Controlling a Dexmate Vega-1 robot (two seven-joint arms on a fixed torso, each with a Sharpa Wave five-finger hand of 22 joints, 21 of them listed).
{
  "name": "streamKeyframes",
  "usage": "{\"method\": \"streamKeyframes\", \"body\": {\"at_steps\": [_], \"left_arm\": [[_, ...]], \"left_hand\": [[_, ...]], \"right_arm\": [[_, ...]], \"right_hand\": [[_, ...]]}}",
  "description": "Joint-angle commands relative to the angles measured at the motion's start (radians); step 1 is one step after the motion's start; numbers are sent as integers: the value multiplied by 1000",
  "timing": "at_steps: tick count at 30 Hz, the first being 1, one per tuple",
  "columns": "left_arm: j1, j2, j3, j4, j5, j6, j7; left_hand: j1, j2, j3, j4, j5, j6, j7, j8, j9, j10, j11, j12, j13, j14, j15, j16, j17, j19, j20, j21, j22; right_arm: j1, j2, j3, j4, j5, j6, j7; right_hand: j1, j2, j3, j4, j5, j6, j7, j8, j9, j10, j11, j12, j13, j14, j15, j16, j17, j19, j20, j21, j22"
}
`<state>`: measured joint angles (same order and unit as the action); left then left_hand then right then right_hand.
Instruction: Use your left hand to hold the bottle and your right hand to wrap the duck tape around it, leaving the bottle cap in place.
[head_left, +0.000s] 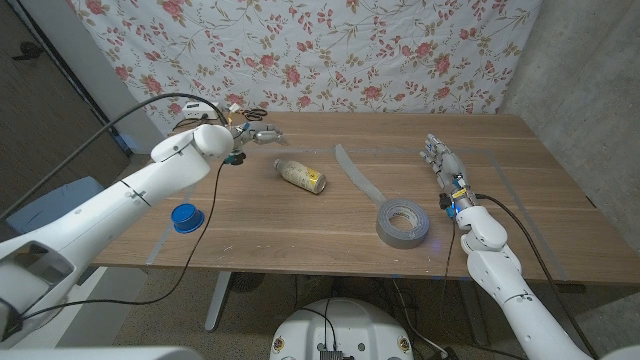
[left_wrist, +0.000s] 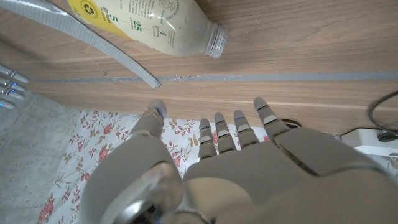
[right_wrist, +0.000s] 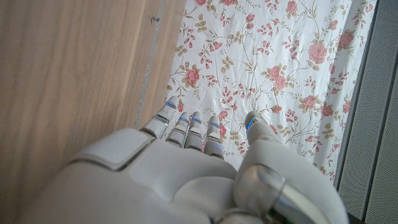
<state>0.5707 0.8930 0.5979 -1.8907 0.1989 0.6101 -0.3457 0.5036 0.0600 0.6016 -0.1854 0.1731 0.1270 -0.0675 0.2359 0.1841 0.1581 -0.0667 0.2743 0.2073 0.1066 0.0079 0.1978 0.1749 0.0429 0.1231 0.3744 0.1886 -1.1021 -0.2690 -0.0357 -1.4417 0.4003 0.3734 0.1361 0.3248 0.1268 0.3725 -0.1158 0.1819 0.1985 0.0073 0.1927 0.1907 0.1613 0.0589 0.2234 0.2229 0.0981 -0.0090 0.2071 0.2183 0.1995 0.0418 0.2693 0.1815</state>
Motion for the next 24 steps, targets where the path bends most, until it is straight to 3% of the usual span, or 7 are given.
{"method": "streamKeyframes", "body": {"at_steps": [1, 4, 8, 14, 16, 19, 24], "left_arm": [[-141, 49, 136, -60, 267, 100, -270], [-164, 43, 159, -63, 335, 97, -331], [-172, 33, 158, -68, 387, 78, -388], [-205, 12, 198, -73, 538, 62, -506], [-213, 3, 216, -74, 608, 48, -547], [-214, -15, 239, -75, 730, 23, -598], [-181, -56, 223, -59, 859, -31, -629]], "left_hand": [[92, 48, 36, -1, 12, -17, -11, -10, 7, 8, -37, 2, 4, -28, -10, -10, 3, -7, 11, -12, 1], [151, 55, 46, -5, 9, 37, -32, 10, 10, 28, -53, 4, 6, -33, -14, -8, 2, -2, 3, -17, 0], [244, 32, 42, -8, 4, 150, -47, 61, 20, 88, -67, 14, 14, -25, -24, -3, 0, 22, -4, -22, -2], [280, 15, 38, -10, 3, 144, -57, 62, 21, 84, -75, 7, 17, -18, -33, -2, 0, 36, -5, -21, -2], [307, -25, 22, -10, -1, 174, -70, 77, 22, 91, -78, 5, 19, -13, -37, -1, 0, 51, -11, -21, -3], [320, -46, 9, -7, -2, 180, -78, 81, 22, 101, -82, 6, 20, -8, -39, 0, 0, 56, -14, -23, -3], [340, -77, -14, 0, 0, 199, -117, 92, 23, 110, -85, 3, 22, -9, -41, -2, 1, 58, -10, -28, -3]], "right_arm": [[-33, 17, 7, -26, -15, 27, -24], [-39, 17, 8, -29, -13, 32, -26], [-48, 18, 9, -33, -9, 35, -28], [-64, 18, 13, -43, -6, 48, -33], [-70, 17, 15, -47, -5, 51, -34], [-77, 17, 17, -51, 0, 55, -33], [-85, 14, 18, -55, 7, 57, -29]], "right_hand": [[1, -5, -2, -1, 2, 8, -3, 4, 0, 13, 2, -4, -1, 7, 2, 0, 2, 7, 7, 0, 0], [-1, -3, -3, 1, 3, 8, -3, 3, 0, 14, 3, -4, -2, 9, 2, 0, 0, 8, 6, 0, 0], [-4, -2, -4, 3, 2, 8, -3, 3, 0, 16, 3, -4, -3, 10, 2, 0, -1, 10, 6, -1, 0], [-6, -2, -5, 4, 2, 8, -3, 3, 0, 16, 4, -5, -4, 13, 4, 1, -3, 12, 5, -1, 0], [-7, -1, -5, 4, 2, 8, -4, 3, 0, 17, 5, -6, -5, 16, 4, 1, -4, 12, 6, -2, 0], [-8, -1, -5, 5, 3, 9, -3, 3, 0, 19, 5, -5, -5, 17, 4, 1, -5, 13, 6, -2, 0], [-12, 0, -6, 8, 2, 10, -4, 4, 0, 21, 7, -5, -7, 19, 4, 1, -7, 14, 6, -3, -1]]}}
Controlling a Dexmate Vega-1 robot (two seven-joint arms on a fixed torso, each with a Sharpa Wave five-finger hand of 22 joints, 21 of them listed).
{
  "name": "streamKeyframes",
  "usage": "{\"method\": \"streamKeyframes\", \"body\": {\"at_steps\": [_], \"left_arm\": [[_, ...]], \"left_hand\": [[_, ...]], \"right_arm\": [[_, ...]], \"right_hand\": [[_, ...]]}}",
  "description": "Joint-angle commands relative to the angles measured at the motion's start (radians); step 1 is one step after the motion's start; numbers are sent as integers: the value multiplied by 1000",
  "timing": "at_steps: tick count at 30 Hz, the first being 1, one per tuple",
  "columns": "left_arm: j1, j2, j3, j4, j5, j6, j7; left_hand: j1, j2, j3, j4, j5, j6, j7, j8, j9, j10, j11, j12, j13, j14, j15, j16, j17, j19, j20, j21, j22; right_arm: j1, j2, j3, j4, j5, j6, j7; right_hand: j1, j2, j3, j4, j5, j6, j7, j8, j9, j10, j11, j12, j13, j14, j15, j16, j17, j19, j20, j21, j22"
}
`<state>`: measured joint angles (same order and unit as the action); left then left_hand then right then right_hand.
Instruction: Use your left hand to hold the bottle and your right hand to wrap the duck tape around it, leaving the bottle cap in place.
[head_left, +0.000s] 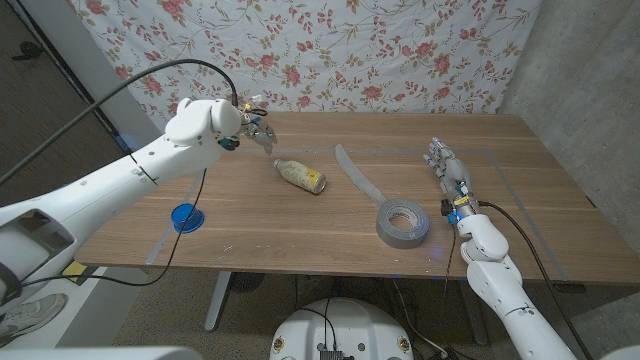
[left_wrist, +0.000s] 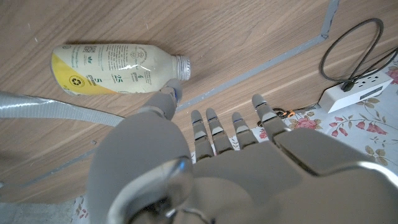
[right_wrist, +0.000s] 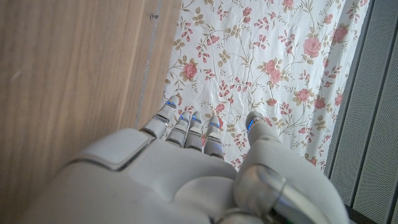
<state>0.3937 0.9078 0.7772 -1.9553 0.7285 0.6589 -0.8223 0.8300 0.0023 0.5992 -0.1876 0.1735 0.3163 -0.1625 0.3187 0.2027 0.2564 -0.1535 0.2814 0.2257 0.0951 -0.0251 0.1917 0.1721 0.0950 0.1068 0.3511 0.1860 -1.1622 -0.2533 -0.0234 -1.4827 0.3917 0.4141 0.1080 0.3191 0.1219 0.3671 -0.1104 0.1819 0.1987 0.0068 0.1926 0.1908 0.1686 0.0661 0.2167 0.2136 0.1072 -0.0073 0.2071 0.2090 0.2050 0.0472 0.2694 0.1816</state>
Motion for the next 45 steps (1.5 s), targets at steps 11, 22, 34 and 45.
{"method": "streamKeyframes", "body": {"at_steps": [11, 22, 34, 45], "left_arm": [[59, -163, 7, 64, 538, -247, -176], [131, -216, -33, 118, 674, -371, -80], [127, -266, -51, 227, 689, -473, -27], [117, -272, -31, 295, 728, -528, 32]], "left_hand": [[44, -45, -65, 22, 14, 19, -57, 12, 7, -25, 6, -29, 7, -18, -4, -3, 5, -36, 33, -36, 1], [58, -38, -105, 36, 26, 26, -53, 12, 9, -4, 0, -27, 11, 1, -19, 7, 6, 2, 20, -35, 2], [113, -7, -132, 33, 45, 50, -55, 14, 12, 35, -33, -24, 15, 32, -51, 6, 3, 47, -2, -33, 2], [124, -21, -165, 32, 37, 79, -56, 24, 12, 61, -49, -25, 14, 36, -64, 4, 3, 54, -10, -41, 1]], "right_arm": [[-56, -7, 11, -38, 13, 26, -8], [-74, -8, 11, -53, 2, 34, -31], [-66, -4, 1, -53, -15, 25, -61], [-51, 2, -12, -44, -29, 20, -83]], "right_hand": [[-11, 6, 0, 5, 3, 14, -5, 5, -1, 20, -2, 1, 0, 16, 4, 0, -3, 13, 1, -5, -1], [-14, 7, 0, 6, 4, 17, -5, 5, -1, 27, -7, 1, -3, 24, 4, 1, -8, 15, 1, -7, -1], [-17, 7, 1, 7, 4, 20, -5, 5, -1, 29, -3, 0, -5, 27, 4, 0, -11, 16, 3, -9, -1], [-18, 8, 3, 7, 5, 20, -6, 4, -2, 31, -2, -2, -7, 30, 4, -2, -14, 18, 3, -11, -1]]}}
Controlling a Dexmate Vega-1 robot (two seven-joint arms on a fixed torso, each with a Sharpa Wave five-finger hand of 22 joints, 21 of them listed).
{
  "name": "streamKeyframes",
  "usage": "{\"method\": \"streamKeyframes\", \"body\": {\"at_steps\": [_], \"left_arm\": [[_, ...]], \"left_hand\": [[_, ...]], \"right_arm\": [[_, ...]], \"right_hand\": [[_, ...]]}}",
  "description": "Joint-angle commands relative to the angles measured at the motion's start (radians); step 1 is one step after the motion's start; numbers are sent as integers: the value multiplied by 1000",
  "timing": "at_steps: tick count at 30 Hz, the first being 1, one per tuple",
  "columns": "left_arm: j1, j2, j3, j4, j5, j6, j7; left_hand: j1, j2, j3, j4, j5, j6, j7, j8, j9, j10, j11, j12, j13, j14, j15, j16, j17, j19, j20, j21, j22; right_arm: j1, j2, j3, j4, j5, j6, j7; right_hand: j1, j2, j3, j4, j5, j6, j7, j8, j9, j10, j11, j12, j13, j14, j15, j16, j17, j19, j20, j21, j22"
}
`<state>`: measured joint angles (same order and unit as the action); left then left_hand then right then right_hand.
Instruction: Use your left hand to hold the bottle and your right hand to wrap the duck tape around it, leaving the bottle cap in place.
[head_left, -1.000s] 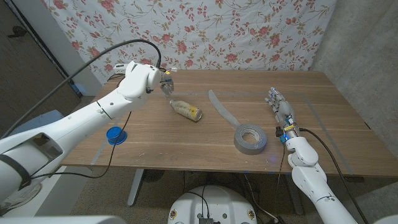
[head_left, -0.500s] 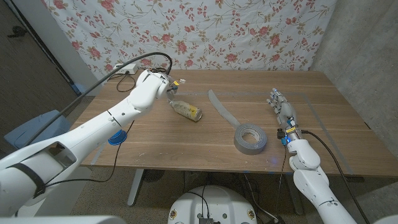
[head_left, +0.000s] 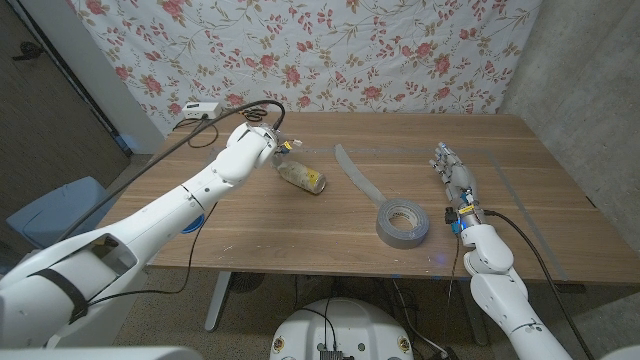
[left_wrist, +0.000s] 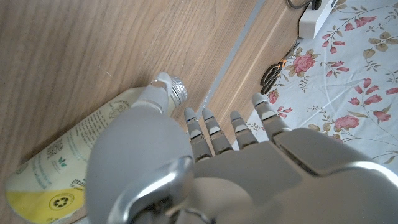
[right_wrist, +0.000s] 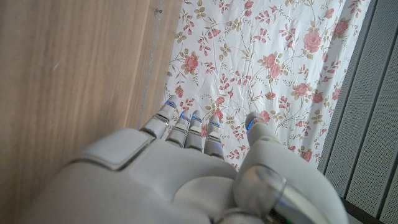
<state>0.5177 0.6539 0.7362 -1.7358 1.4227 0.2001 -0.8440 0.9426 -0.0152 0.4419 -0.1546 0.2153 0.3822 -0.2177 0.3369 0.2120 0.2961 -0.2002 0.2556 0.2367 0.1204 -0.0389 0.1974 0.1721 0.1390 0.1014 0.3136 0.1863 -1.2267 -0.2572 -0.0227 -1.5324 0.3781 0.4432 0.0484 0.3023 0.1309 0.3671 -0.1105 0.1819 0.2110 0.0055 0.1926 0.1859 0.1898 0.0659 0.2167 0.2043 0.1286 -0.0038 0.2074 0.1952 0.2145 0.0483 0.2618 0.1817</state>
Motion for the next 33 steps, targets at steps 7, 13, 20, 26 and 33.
{"method": "streamKeyframes", "body": {"at_steps": [7, 13, 20, 26, 33], "left_arm": [[-9, -22, 7, 124, -2, -100, 111], [-22, -37, 16, 161, -43, -122, 131], [-27, -43, 24, 169, -100, -144, 161], [-35, -49, 38, 178, -113, -137, 158], [-18, -43, 38, 187, -134, -127, 225]], "left_hand": [[39, 21, -15, 0, -4, -4, -2, -6, 1, 39, -5, 0, 6, 38, -65, 4, 3, 37, -17, 1, 2], [49, 25, -26, 1, -5, -22, -1, -16, 0, 37, -7, -6, 7, 43, -71, 2, 3, 47, -24, 1, 4], [33, 22, -67, 17, -1, 6, 1, -16, -1, 68, -1, -1, 10, 61, -70, 2, 3, 46, -12, -7, 6], [36, 117, -64, 44, 16, 52, 8, -10, 0, 141, 18, 20, 19, 158, -103, 29, 11, 76, -12, 1, 11], [37, 210, -35, 67, 34, 226, 94, 53, 4, 366, 20, 120, 76, 451, -177, 150, 83, 217, -65, 77, 32]], "right_arm": [[14, 3, -22, -4, -39, -14, -47], [2, -2, -24, -26, -63, -14, -78], [-3, -14, -30, -43, -87, -20, -104], [-3, -22, -31, -43, -96, -25, -119], [0, -32, -32, -40, -103, -28, -124]], "right_hand": [[-3, -2, 3, 8, 5, 8, -5, 4, 3, 11, -2, -3, 2, 11, 1, -3, -2, 11, 2, -5, -1], [-4, -3, 3, 8, 5, 8, -5, 4, 3, 14, 4, -3, 1, 15, 2, -3, -3, 15, 1, -5, -1], [-6, -3, 3, 8, 5, 9, -5, 4, 3, 20, 2, -2, 0, 21, 3, -2, -4, 17, 4, -6, -1], [-7, -4, 3, 8, 5, 10, -5, 4, 3, 21, 3, -2, 0, 24, 3, -1, -5, 19, 5, -6, -1], [-9, -4, 4, 9, 5, 10, -6, 4, 3, 22, 3, -3, -1, 28, 3, -1, -6, 21, 7, -7, -1]]}}
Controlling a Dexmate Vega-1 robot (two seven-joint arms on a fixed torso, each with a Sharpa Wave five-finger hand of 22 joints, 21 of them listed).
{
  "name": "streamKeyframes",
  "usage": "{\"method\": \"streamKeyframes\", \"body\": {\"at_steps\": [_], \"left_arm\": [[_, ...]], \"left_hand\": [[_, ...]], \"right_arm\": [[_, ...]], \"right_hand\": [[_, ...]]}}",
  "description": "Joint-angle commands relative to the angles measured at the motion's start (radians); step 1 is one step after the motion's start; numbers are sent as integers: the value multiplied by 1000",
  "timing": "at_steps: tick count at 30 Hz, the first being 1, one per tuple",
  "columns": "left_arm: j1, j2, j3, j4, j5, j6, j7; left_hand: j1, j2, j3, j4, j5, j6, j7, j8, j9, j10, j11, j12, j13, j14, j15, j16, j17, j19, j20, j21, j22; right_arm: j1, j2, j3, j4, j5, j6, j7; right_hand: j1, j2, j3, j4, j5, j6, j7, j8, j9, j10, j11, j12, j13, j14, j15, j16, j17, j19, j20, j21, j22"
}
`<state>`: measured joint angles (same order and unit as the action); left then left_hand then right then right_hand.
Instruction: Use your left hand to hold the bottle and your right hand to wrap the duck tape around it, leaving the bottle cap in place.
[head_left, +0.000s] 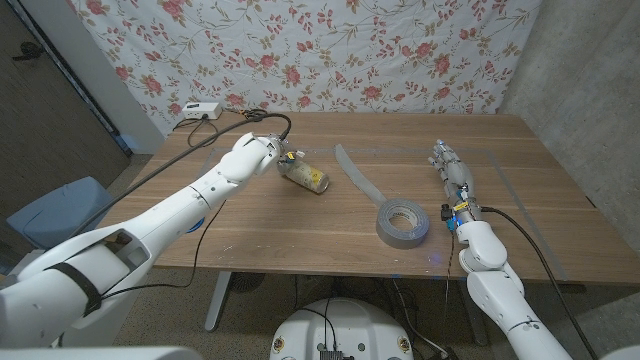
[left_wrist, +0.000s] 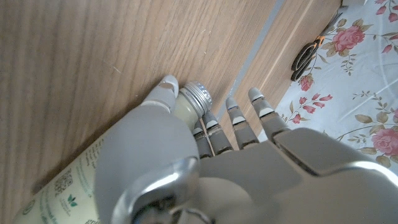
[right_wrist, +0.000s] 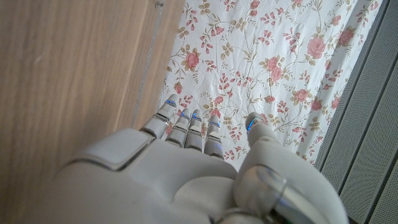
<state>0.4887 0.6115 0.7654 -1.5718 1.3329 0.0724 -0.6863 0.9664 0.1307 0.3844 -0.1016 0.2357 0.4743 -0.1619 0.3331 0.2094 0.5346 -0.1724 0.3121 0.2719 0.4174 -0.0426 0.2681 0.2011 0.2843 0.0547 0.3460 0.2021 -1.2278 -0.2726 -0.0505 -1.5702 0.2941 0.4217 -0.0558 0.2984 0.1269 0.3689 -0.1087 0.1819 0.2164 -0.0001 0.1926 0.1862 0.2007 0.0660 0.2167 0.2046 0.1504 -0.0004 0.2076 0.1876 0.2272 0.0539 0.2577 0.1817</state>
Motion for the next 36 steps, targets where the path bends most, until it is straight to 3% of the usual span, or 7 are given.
{"method": "streamKeyframes", "body": {"at_steps": [1, 4, 8, 15, 21, 30, 36], "left_arm": [[14, 1, 8, 23, -48, 2, 79], [22, 5, -1, 19, -68, 9, 106], [29, 5, -8, 12, -83, 27, 124], [83, -12, -59, -1, -161, 85, 281], [113, -24, -89, -13, -262, 101, 397], [107, -7, -83, -33, -308, 130, 432], [94, 5, -70, -46, -322, 135, 407]], "left_hand": [[30, 75, 36, 17, 17, 173, 45, 79, 12, 168, -21, 92, 60, 193, -177, 107, 83, 92, -19, 64, 25], [79, 78, 90, 50, 21, 267, 72, 164, 51, 270, -27, 203, 161, 309, -175, 181, 191, 127, -18, 147, 78], [93, 72, 94, 79, 21, 249, 90, 189, 90, 292, -29, 314, 283, 386, -170, 233, 291, 126, -11, 214, 123], [75, 71, 92, 212, 107, 252, 109, 249, 213, 235, -30, 623, 702, 418, -157, 295, 548, 121, 15, 345, 167], [76, 51, 91, 228, 147, 291, 127, 318, 284, 281, -18, 717, 839, 456, -158, 317, 617, 129, 14, 387, 170], [83, 31, 85, 227, 188, 303, 134, 374, 353, 298, -15, 717, 854, 474, -161, 310, 647, 125, 9, 418, 166], [87, 26, 88, 231, 215, 313, 139, 390, 378, 317, -20, 696, 823, 511, -165, 310, 665, 132, -3, 444, 160]], "right_arm": [[2, -16, -4, -4, -20, -12, -26], [9, -21, -7, 3, -19, -12, -20], [17, -21, -10, 12, -15, -7, -16], [16, -27, -11, 10, -25, 0, -20], [-6, -40, -9, -40, -64, -32, -61], [-76, -79, 3, -177, -173, -148, -157], [-93, -83, 11, -184, -170, -129, -161]], "right_hand": [[-5, 0, 2, 7, 5, 5, -1, 4, 3, 12, 3, -3, -1, 7, -1, -1, 2, 9, 2, -3, -1], [-5, 0, 2, 7, 5, 4, -1, 3, 3, 12, 2, -4, -1, 8, 0, -2, 1, 10, 2, -3, -1], [-6, 0, 3, 7, 5, 4, -1, 3, 3, 13, 2, -4, -2, 9, -1, -2, 1, 10, 2, -4, -1], [-6, 0, 3, 6, 6, 4, -1, 3, 2, 14, 2, -4, -2, 10, -2, -3, 0, 11, 2, -5, -1], [-5, 2, 6, 5, 6, 14, 4, 6, 2, 28, 7, 0, -2, 15, -1, -3, -1, 12, 0, -7, -1], [29, 3, 19, -20, 4, 43, 18, 13, 2, 66, 18, 7, -3, 49, 17, 3, -5, 34, -6, -7, -1], [37, 0, 19, -26, 1, 60, 21, 17, 2, 87, 28, 12, -3, 66, 20, 7, -2, 47, -10, -6, -1]]}}
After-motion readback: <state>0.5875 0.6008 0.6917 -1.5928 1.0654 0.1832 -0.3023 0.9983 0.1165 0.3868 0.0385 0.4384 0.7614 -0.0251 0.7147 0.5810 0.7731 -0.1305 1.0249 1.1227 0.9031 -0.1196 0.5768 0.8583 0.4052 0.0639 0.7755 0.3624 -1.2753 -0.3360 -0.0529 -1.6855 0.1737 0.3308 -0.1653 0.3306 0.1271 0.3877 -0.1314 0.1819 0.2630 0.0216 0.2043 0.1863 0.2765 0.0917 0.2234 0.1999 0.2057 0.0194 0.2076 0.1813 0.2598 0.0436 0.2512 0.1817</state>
